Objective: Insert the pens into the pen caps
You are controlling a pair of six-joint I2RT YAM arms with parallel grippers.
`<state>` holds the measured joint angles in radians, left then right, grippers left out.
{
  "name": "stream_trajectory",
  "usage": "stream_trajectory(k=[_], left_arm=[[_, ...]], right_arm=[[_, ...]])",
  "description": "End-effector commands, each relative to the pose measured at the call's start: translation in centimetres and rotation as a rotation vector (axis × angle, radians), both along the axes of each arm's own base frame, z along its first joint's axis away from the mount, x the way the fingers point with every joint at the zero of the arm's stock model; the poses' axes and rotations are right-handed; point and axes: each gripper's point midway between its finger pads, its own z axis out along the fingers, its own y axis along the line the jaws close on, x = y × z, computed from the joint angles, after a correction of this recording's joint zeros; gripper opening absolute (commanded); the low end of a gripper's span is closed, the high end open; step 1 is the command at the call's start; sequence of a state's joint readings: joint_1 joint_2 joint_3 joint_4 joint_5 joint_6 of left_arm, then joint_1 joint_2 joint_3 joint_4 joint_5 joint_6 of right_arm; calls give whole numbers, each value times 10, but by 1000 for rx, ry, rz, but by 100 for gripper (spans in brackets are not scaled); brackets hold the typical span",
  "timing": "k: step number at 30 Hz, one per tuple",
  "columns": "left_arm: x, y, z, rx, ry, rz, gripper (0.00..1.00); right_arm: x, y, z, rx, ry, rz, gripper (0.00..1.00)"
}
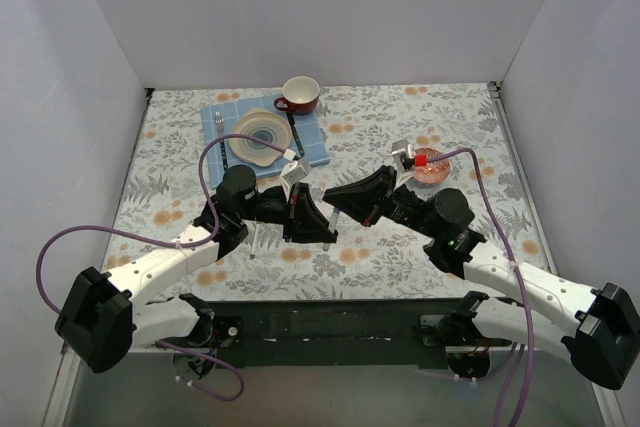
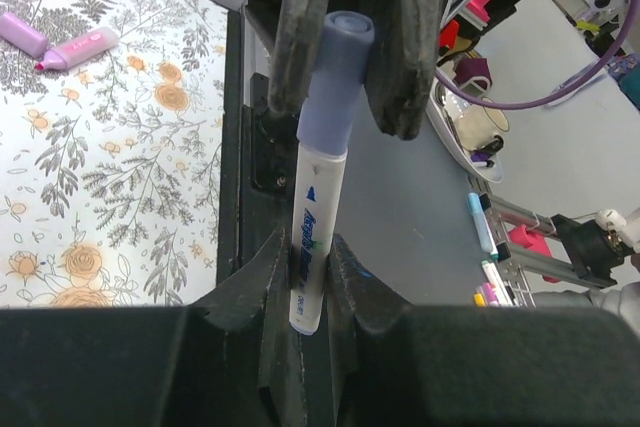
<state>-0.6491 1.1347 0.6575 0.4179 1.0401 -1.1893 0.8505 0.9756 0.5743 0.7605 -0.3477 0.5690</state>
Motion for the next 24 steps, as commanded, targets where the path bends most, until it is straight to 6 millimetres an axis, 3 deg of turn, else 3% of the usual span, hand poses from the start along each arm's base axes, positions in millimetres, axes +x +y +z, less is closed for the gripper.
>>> stream_trajectory(k=[1,7,15,24], left_arm=[[81,6,103,-236,-250,376,0],[98,11,106,-243,-257,419,0],[109,30,109,-249,-247,429,0],[116,31,107,-225,-237,439,0]], right_arm=[[-88,13,-106,-270,316,385,1],[-102,18,-111,-234,383,429,1],[-105,13,-136,-325,359,415,1],[-97,22,-149,-349,354,350,1]])
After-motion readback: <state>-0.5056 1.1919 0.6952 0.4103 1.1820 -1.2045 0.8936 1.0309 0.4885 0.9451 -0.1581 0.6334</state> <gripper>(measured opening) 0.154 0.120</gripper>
